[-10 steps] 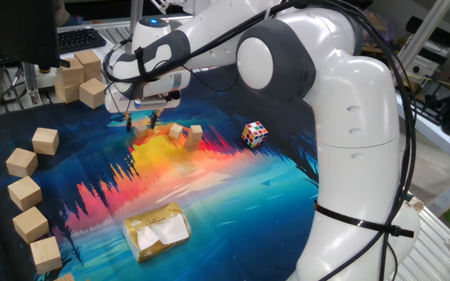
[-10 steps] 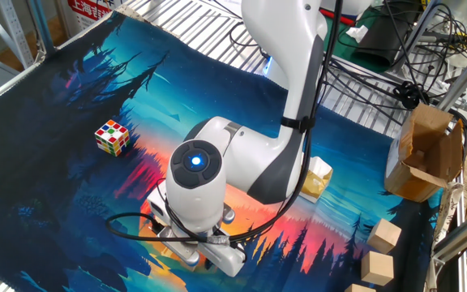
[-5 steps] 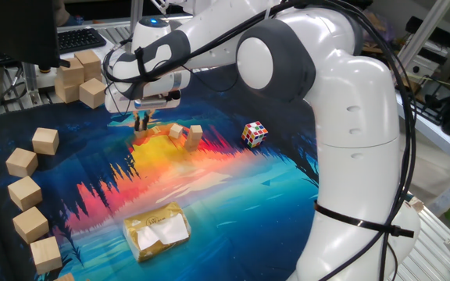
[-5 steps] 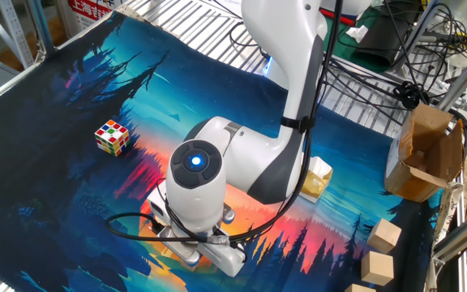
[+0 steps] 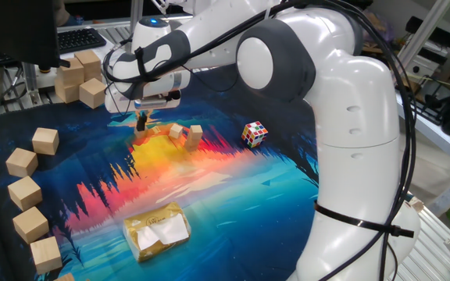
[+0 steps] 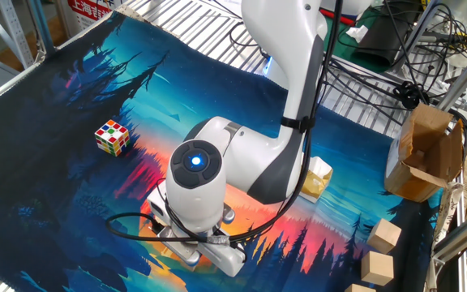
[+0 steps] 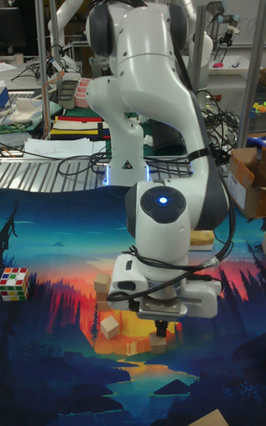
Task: Stack the blocks in a vertical line of five
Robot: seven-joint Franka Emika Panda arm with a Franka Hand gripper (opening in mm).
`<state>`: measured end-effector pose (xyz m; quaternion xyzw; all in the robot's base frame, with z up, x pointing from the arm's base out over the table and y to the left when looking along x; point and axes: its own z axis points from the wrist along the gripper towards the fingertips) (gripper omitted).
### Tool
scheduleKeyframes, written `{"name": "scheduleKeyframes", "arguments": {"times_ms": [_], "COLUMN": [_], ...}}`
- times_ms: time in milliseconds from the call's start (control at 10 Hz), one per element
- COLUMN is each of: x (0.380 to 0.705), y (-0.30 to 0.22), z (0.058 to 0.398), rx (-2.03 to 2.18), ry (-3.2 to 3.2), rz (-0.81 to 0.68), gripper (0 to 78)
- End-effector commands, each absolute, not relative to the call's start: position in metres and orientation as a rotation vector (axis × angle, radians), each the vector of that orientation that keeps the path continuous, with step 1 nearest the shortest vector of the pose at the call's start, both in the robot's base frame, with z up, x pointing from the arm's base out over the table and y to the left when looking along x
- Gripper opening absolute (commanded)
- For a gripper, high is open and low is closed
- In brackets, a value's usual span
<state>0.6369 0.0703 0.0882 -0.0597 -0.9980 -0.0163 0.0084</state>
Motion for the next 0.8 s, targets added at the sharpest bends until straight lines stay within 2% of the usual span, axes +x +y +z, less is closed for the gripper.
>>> {"name": "scheduleKeyframes", "arguments": {"times_ms": [100, 800], "x": [0.6427, 0.6425], "y": [0.0589, 0.0587], "z": [0.0892, 0.09], "rx": [-0.061, -0.086], "ry": [-3.15, -3.156], "rz": [0.006, 0.018], "gripper": [1.1, 1.1]}}
